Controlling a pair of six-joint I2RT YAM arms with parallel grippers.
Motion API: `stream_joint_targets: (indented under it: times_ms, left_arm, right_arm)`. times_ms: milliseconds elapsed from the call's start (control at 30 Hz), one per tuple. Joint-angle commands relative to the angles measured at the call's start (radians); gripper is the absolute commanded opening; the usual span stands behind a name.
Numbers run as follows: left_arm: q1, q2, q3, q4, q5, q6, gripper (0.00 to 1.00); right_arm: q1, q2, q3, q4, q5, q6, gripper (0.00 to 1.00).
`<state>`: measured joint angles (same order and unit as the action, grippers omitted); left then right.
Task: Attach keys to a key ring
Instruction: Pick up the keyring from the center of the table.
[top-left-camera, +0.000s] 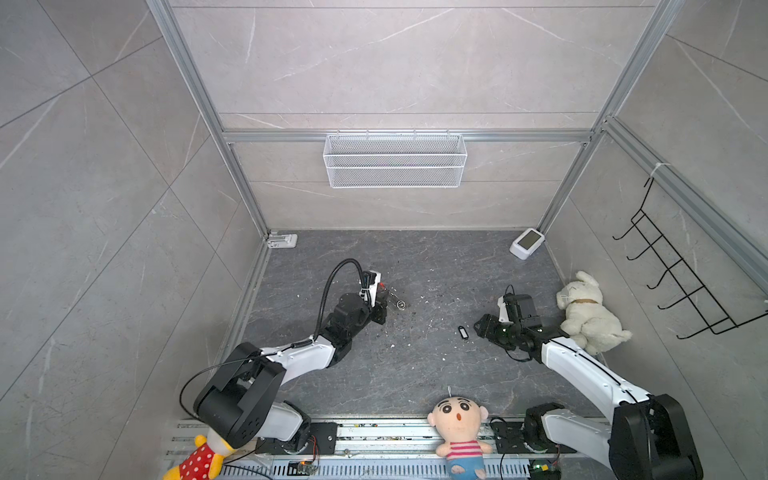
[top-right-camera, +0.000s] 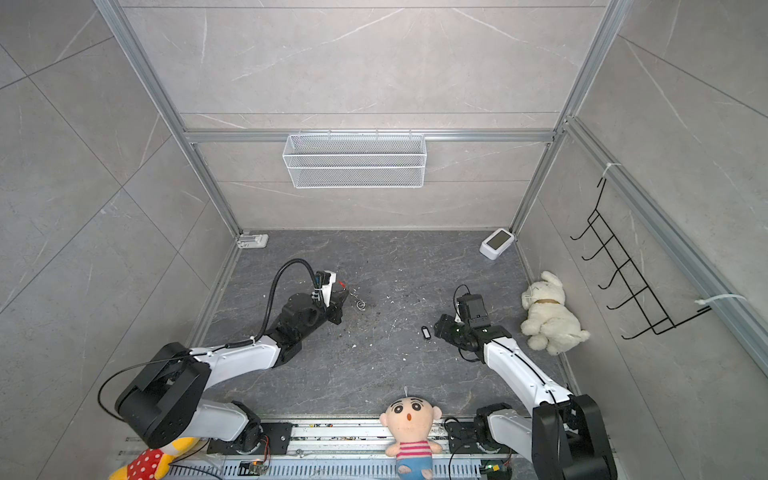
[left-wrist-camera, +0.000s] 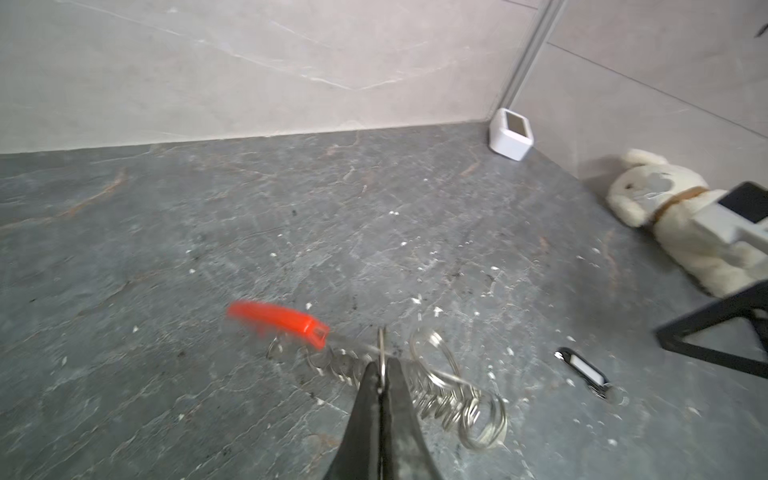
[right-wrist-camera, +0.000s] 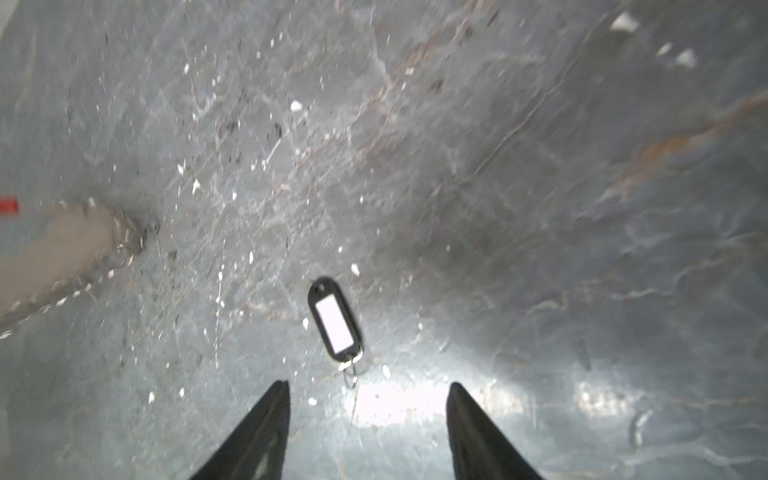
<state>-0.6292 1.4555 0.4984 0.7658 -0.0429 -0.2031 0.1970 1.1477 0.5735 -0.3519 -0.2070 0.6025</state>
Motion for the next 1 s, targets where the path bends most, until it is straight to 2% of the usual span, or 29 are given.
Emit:
stream_joint_targets:
  times_ms: [0, 100, 167, 233, 300, 467, 700, 800, 967]
  left_arm:
    - [-0.020, 0.065, -0.047, 0.190, -0.127, 0.019, 0.00]
    - [-0.026, 0.089, -0.058, 0.217, -0.059, 0.119, 0.00]
    - [-0.039, 0.043, -0.073, 0.245, -0.042, 0.132, 0.00]
    - [-0.046, -0.023, -0.061, 0.160, -0.014, 0.148, 0.00]
    - [-0.061, -0.098, -0.032, 0.019, -0.060, 0.164, 0.00]
    - [-0.106, -0.202, -0.047, -0.051, -0.234, 0.172, 0.00]
    - [-0.134, -0.277, -0.046, -0.101, -0.279, 0.190, 0.00]
    - [-0.135, -0.299, -0.058, -0.090, -0.289, 0.203, 0.00]
    - [-0.135, -0.259, -0.061, -0.070, -0.295, 0.209, 0.00]
  right_arm:
    - [-0.001, -0.022, 0.014, -0.129, -0.058, 0.023, 0.57]
    - [-0.001, 0.004, 0.040, -0.169, -0.057, -0.003, 0.49]
    - [-0.002, 0.037, 0.055, -0.179, -0.070, -0.012, 0.49]
    - [-0.001, 0.069, 0.056, -0.170, -0.083, -0.005, 0.47]
    - [-0.001, 0.095, 0.049, -0.142, -0.100, 0.002, 0.42]
    - [0.000, 0.071, 0.013, -0.074, -0.116, 0.024, 0.40]
    - [0.005, 0.083, 0.013, -0.008, -0.128, 0.014, 0.39]
    - [0.007, 0.110, 0.017, 0.027, -0.109, 0.013, 0.32]
    - [0.013, 0.207, 0.032, 0.070, -0.099, 0.023, 0.24]
